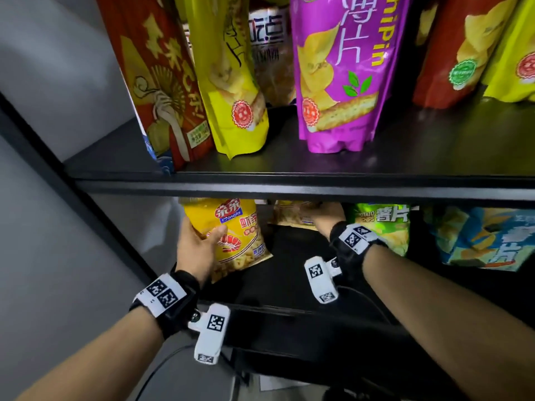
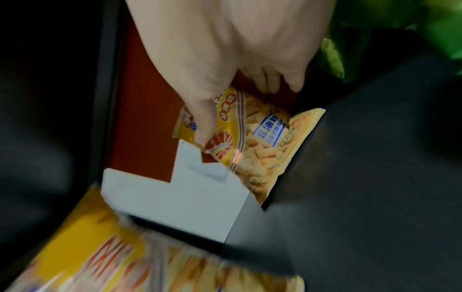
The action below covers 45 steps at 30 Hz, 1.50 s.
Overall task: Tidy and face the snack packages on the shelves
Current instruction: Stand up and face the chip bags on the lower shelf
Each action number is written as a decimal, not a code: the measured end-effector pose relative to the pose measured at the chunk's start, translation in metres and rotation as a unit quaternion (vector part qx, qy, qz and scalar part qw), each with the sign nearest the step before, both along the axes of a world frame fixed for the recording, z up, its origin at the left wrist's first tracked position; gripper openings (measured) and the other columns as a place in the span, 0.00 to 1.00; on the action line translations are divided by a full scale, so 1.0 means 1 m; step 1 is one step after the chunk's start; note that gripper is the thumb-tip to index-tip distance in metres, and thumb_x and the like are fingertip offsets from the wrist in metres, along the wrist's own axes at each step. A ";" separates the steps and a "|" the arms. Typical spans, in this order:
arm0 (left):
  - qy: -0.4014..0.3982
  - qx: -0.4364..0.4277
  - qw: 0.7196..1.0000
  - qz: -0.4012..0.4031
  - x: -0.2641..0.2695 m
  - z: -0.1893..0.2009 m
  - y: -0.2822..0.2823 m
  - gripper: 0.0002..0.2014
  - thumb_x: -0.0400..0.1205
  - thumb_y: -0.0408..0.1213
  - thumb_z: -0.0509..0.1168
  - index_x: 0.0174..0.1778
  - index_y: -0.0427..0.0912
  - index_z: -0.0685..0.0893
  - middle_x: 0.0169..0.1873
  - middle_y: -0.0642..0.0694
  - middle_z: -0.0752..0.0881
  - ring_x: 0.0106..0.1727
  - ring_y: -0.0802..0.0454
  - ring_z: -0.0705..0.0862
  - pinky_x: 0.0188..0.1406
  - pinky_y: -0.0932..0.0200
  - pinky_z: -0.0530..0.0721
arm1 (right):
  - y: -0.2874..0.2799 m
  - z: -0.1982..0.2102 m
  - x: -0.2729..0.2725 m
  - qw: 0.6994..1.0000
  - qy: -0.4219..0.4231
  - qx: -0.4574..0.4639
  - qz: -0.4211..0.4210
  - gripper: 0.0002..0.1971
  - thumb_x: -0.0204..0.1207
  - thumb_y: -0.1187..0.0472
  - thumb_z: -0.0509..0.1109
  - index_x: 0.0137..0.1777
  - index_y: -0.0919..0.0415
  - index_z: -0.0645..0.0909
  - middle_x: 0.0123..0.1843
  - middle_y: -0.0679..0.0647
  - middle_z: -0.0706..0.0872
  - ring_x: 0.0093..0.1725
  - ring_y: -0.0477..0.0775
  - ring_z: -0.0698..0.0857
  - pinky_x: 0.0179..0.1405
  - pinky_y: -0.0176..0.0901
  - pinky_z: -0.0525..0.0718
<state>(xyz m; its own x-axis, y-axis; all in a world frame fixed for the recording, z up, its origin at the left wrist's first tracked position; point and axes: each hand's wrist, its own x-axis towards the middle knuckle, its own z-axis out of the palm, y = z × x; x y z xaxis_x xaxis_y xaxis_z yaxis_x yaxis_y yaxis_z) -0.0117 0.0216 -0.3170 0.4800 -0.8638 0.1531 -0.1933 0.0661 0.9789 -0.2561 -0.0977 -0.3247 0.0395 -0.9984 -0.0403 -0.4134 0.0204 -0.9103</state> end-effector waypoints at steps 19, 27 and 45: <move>-0.088 0.042 0.995 0.036 0.013 -0.001 -0.076 0.14 0.80 0.38 0.75 0.58 0.38 0.82 0.49 0.40 0.90 0.55 0.39 0.88 0.62 0.40 0.86 | 0.094 -0.012 -0.017 0.995 -0.020 -0.047 -0.088 0.24 0.64 0.63 0.83 0.57 0.51 0.78 0.47 0.41 0.86 0.44 0.40 0.85 0.45 0.35 0.80; -0.273 0.210 0.929 -0.134 -0.050 0.017 -0.122 0.12 0.92 0.32 0.51 0.65 0.39 0.78 0.71 0.32 0.80 0.73 0.39 0.77 0.66 0.57 0.65 | 0.122 -0.011 -0.052 0.995 -0.032 -0.065 -0.072 0.30 0.64 0.68 0.82 0.60 0.44 0.74 0.47 0.36 0.87 0.46 0.24 0.84 0.37 0.17 0.80; 0.147 0.015 0.951 -0.270 -0.081 -0.004 -0.012 0.30 0.64 0.45 0.79 0.62 0.50 0.79 0.50 0.56 0.93 0.52 0.60 0.91 0.48 0.65 0.86 | 0.127 0.002 -0.033 0.995 -0.095 0.009 0.038 0.29 0.64 0.71 0.84 0.60 0.49 0.78 0.53 0.43 0.90 0.49 0.37 0.90 0.50 0.35 0.89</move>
<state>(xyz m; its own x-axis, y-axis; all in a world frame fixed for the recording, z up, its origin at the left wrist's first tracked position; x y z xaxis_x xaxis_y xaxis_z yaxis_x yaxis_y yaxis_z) -0.0932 0.0093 -0.3210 -0.0165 -0.9985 0.0513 0.1441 0.0484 0.9884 -0.2895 0.0290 -0.3227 0.1235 -0.9914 -0.0422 -0.2356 0.0120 -0.9718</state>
